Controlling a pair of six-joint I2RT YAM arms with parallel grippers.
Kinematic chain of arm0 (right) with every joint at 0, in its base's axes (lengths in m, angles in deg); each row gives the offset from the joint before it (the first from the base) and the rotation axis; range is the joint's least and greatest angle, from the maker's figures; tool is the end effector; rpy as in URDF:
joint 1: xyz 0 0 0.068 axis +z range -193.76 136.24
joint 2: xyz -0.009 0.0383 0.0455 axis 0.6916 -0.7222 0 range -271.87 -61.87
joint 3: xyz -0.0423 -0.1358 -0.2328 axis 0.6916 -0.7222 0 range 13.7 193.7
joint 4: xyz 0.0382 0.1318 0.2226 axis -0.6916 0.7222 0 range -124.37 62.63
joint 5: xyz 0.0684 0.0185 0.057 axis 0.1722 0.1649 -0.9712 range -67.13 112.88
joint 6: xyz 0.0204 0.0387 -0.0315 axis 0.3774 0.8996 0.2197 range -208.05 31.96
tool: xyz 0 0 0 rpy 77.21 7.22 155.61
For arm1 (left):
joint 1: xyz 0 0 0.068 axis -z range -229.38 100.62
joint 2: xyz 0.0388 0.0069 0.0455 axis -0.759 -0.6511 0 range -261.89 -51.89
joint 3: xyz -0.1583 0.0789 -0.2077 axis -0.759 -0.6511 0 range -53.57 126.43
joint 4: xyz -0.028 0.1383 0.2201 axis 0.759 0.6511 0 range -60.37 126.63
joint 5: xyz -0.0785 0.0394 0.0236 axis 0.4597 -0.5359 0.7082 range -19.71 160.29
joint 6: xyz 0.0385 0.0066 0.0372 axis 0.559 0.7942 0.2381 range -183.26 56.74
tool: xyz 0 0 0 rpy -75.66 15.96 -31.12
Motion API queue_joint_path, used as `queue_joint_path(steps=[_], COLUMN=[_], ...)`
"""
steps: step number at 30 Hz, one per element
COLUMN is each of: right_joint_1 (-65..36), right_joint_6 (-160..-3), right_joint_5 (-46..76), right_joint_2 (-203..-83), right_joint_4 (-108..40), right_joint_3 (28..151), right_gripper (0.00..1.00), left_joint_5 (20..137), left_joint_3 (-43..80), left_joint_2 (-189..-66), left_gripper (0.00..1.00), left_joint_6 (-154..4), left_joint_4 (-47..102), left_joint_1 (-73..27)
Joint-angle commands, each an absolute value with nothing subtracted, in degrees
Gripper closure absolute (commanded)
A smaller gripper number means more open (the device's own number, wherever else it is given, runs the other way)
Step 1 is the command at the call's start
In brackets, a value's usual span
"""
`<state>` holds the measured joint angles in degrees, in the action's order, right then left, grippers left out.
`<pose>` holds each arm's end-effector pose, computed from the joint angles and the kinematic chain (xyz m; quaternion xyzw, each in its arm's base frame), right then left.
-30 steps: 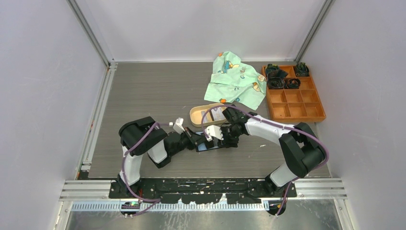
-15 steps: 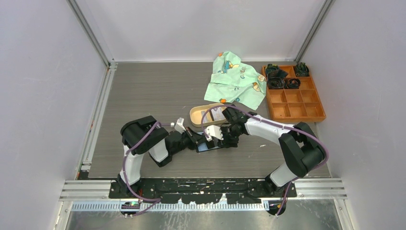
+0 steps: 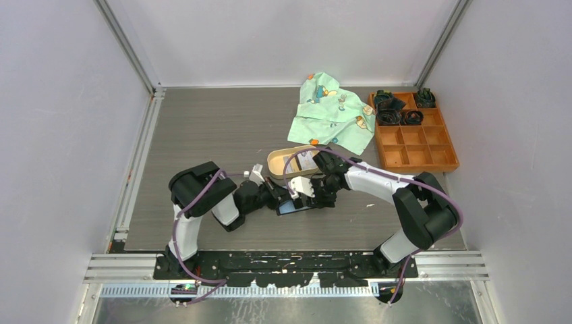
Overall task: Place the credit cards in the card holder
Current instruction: Insert the credit card into the card holder.
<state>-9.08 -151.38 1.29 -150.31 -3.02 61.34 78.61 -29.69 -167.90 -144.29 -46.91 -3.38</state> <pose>0.2149 0.1645 0.1607 -0.7515 0.6147 0.1415 0.1934 0.1991 -0.2136 0.0743 -0.1973 0.7707 -0.5655 0.2173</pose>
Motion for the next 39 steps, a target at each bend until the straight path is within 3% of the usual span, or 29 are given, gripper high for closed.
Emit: queue_joint_path(steps=[1, 5, 12, 20, 23, 28, 32, 39], right_joint_1=[-8.50, -8.51, -10.11, -11.25, -10.84, -6.11, -0.51, 7.74], right_joint_6=[-151.79, -150.16, -146.40, -145.78, -145.41, -139.76, -134.91, -133.16], right_joint_5=[0.90, 1.58, 1.63, -7.16, -12.25, -14.60, -9.30, 4.55], right_joint_2=[-150.83, -150.31, -145.20, -140.27, -139.13, -137.84, -140.01, -144.26], right_joint_4=[-1.66, -2.01, -1.50, 1.12, 0.83, -5.73, -10.52, -19.54], right_joint_3=[62.21, 62.81, 64.23, 64.50, 64.26, 62.88, 63.23, 60.92], right_gripper=[0.48, 0.45, 0.30, 0.30, 0.40, 0.74, 0.94, 0.99], left_joint_5=[82.00, 82.55, 83.20, 83.56, 83.55, 83.90, 84.00, 84.41], left_joint_3=[-28.50, -28.35, -28.39, -28.08, -28.21, -27.78, -27.86, -27.91], left_joint_2=[-167.03, -167.17, -167.95, -166.84, -166.45, -166.92, -167.11, -167.34], left_gripper=[1.00, 1.00, 0.91, 0.83, 0.81, 0.80, 0.80, 0.80], left_joint_6=[-143.57, -143.59, -144.03, -143.51, -143.49, -143.46, -143.52, -143.52], left_joint_4=[-41.76, -41.27, -42.00, -40.41, -40.07, -39.89, -40.06, -40.16], left_joint_1=[-3.12, -3.29, -3.79, -3.90, -3.90, -3.96, -4.02, -4.33])
